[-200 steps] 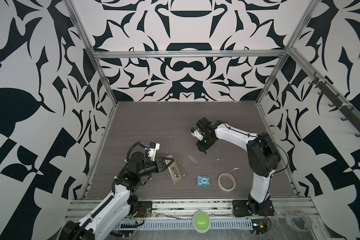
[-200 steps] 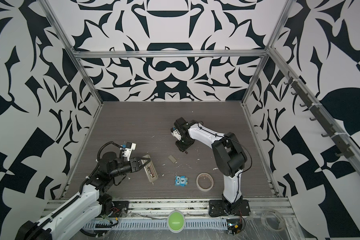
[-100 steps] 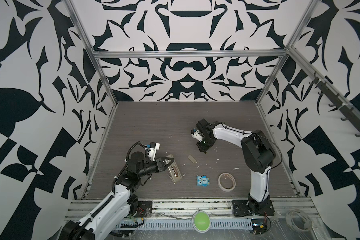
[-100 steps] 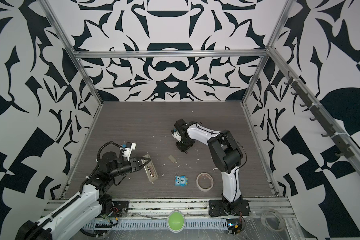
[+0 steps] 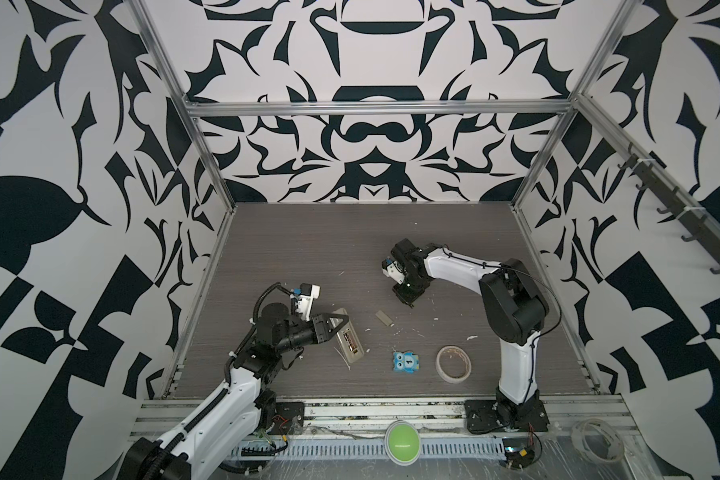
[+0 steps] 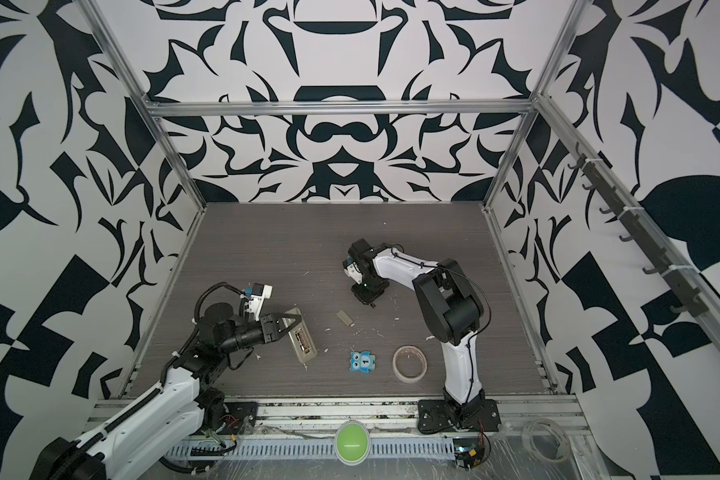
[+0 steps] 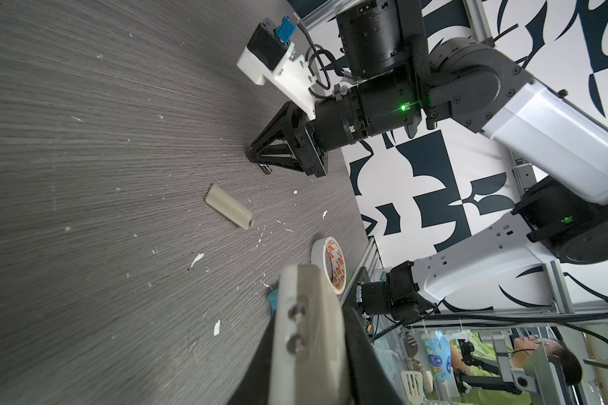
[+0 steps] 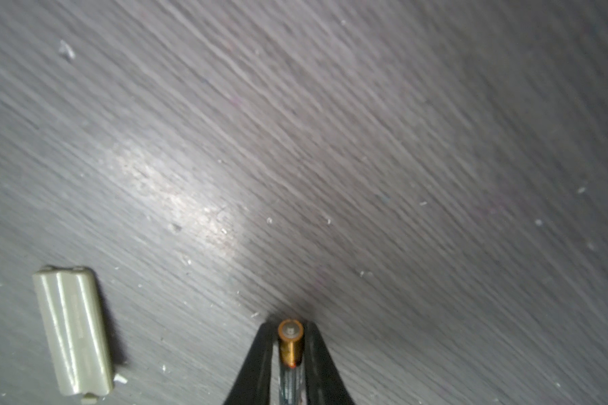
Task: Load the batteries into the remote control
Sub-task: 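Lower the right gripper and grasp the second AA battery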
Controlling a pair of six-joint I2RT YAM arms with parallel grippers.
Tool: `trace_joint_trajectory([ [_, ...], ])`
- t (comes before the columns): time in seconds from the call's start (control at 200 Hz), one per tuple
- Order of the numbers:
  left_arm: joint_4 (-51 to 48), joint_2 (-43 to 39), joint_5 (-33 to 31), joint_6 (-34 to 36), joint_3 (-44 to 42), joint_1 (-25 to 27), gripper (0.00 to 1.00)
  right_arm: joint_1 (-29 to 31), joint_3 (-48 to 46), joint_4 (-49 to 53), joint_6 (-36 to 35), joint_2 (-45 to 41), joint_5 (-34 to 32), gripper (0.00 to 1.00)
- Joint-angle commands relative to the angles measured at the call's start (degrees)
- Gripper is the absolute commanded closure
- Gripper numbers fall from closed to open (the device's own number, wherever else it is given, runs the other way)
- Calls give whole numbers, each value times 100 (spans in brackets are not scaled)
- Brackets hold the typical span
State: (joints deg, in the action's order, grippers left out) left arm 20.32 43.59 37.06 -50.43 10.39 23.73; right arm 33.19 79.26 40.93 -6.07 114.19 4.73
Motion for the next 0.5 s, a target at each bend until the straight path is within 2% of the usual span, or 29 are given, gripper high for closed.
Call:
trace_joint_trajectory([
  [0.0,219,1,65,-20,54,-23,100,-10,107,60,32,-38,-28,83],
  [0.495,410,159,107,-43,68,-23,100,-14,74,125,22,-128,9,99],
])
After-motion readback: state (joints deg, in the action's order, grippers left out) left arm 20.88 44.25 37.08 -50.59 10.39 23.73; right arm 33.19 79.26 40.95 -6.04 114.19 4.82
